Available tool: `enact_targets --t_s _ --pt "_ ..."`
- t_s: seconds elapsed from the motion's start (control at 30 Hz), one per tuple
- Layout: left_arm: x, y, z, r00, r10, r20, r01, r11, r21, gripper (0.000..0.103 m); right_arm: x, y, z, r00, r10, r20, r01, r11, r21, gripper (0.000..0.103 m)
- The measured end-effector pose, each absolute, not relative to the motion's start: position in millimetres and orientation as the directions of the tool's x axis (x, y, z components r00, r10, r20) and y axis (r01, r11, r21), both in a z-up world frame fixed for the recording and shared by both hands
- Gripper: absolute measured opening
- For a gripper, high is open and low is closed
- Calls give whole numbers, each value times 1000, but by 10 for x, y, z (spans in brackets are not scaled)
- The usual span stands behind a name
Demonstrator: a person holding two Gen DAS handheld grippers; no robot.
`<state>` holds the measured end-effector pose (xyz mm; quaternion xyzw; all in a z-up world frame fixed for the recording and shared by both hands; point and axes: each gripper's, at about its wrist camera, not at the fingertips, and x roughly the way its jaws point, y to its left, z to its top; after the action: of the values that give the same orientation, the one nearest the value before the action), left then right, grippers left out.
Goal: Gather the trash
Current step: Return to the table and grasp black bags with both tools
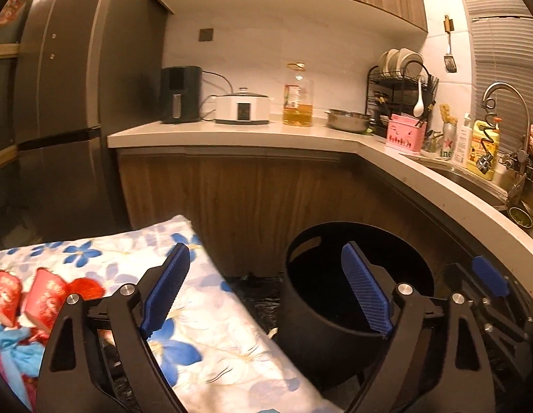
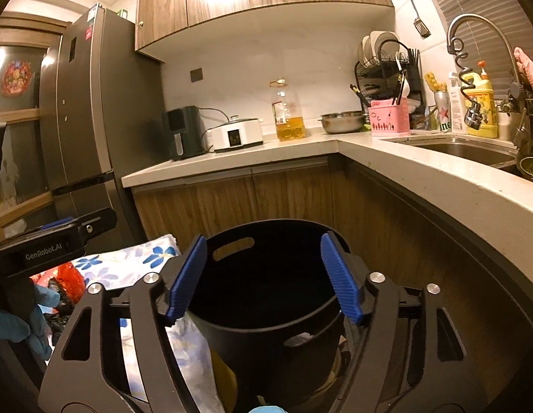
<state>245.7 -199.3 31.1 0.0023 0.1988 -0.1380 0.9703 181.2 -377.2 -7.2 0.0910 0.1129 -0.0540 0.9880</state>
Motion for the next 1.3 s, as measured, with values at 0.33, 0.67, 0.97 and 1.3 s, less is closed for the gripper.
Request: enact_targets --t_s 0.33,0.67,0.97,1.3 --pt "1985 -1625 427 905 -227 -359 220 974 -59 88 1385 -3528 120 975 -67 -210 101 982 156 76" --pt "1423 -1173 519 931 -178 -320 167 984 -62 89 939 -3205 237 983 19 -181 8 989 149 77" --pt "959 -704 264 936 -89 -340 89 996 -16 89 707 -2854 162 973 116 -200 -91 988 128 77" --pt "735 -567 -443 890 -107 -442 110 994 -18 89 612 -2514 -47 950 202 -238 -179 977 116 77"
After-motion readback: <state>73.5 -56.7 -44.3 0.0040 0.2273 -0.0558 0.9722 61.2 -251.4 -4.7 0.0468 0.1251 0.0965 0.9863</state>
